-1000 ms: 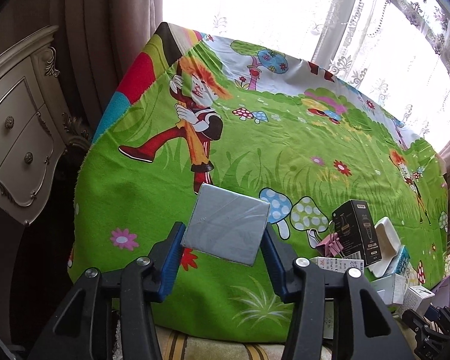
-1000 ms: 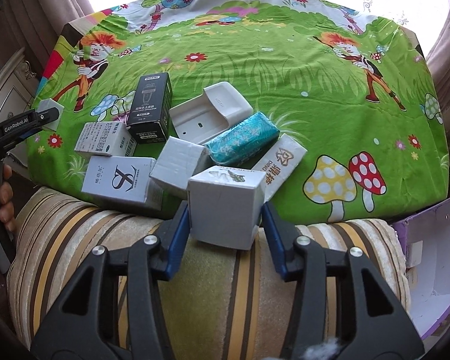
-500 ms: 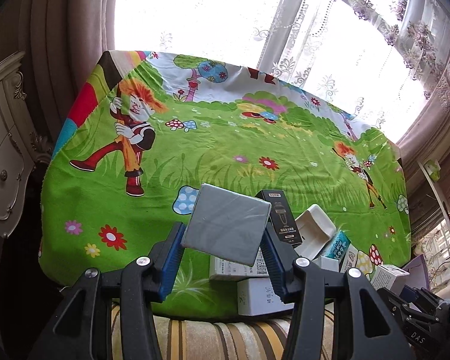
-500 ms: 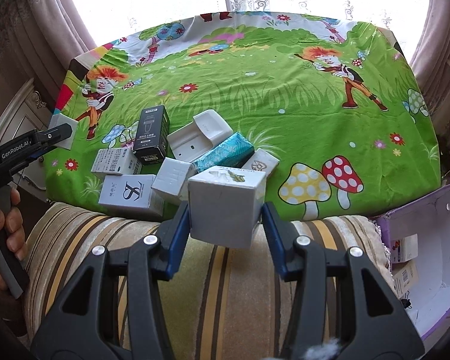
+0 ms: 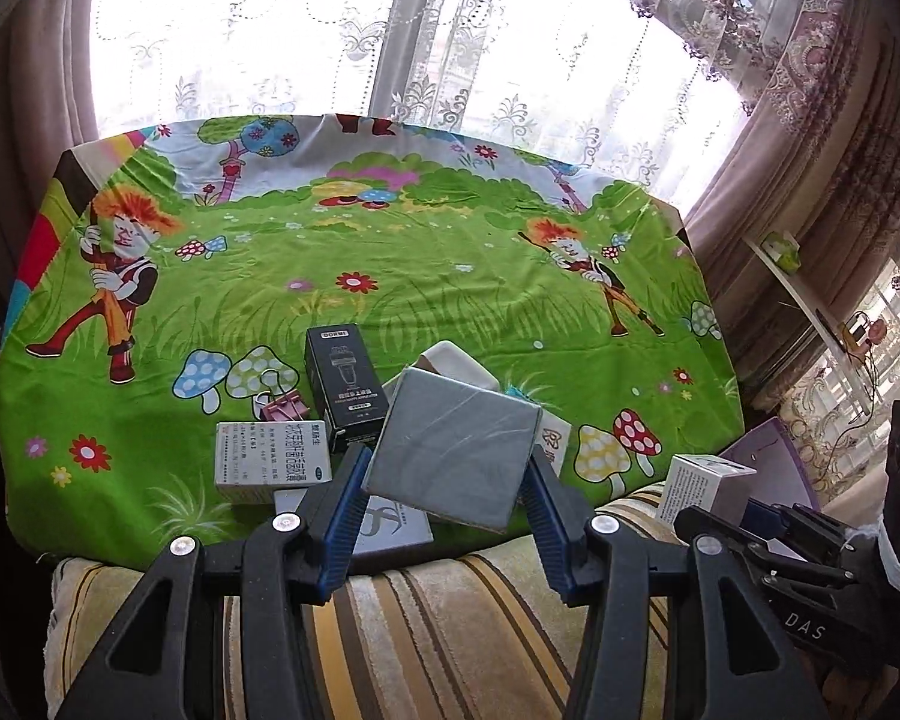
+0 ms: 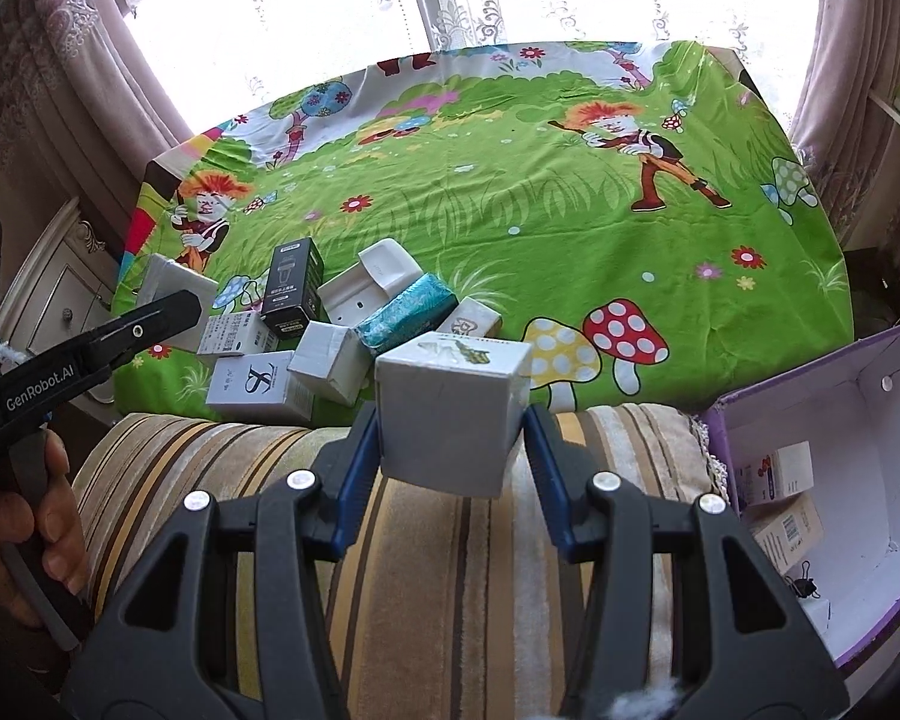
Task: Organize rigid objects
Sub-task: 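Carry both cube boxes into the purple storage box and release them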
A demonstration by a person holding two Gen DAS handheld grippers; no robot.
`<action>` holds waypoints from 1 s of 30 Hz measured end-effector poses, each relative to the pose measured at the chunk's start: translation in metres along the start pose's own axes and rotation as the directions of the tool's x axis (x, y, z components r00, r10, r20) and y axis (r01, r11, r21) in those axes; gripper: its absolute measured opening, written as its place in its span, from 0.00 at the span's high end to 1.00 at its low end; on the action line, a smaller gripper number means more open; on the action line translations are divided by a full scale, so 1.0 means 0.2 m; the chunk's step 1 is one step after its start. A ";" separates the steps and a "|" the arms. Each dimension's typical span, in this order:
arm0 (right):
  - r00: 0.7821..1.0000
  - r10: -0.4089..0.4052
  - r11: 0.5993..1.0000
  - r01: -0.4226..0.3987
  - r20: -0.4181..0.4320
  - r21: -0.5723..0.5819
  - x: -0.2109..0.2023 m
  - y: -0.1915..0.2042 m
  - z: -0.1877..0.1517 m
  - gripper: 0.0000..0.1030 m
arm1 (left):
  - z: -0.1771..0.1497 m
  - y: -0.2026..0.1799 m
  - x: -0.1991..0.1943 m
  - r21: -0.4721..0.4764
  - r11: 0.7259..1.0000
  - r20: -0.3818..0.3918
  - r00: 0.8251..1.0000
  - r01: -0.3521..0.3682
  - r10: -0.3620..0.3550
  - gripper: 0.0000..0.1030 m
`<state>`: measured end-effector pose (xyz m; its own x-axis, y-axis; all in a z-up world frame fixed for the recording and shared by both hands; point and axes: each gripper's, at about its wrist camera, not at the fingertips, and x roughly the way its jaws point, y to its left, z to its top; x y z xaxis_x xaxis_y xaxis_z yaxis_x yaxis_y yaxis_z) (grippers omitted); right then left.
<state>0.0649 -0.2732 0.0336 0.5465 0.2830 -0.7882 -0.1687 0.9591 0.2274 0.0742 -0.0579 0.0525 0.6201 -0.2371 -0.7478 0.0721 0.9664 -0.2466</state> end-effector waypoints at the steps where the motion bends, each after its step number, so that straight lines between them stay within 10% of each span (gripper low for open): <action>1: 1.000 -0.002 1.000 0.002 0.004 0.006 -0.02 -0.02 -0.01 0.49 | -0.01 -0.03 0.00 0.009 1.000 -0.007 1.000 0.012 -0.012 0.50; 15: 0.996 -0.081 0.989 0.075 0.044 0.128 -0.23 -0.40 -0.12 0.50 | -0.16 -0.54 0.06 0.155 0.969 -0.119 0.977 0.194 -0.176 0.50; 30: 0.948 -0.311 0.908 0.278 0.061 0.312 -0.52 -0.93 -0.27 0.49 | -0.32 -1.02 0.07 0.304 0.877 -0.225 0.922 0.372 -0.314 0.50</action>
<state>-0.0042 -0.4819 0.0430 0.6205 -0.0293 -0.7837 0.2547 0.9527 0.1660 0.0172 -0.2641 0.0527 0.3734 -0.5442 -0.7513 0.5320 0.7891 -0.3072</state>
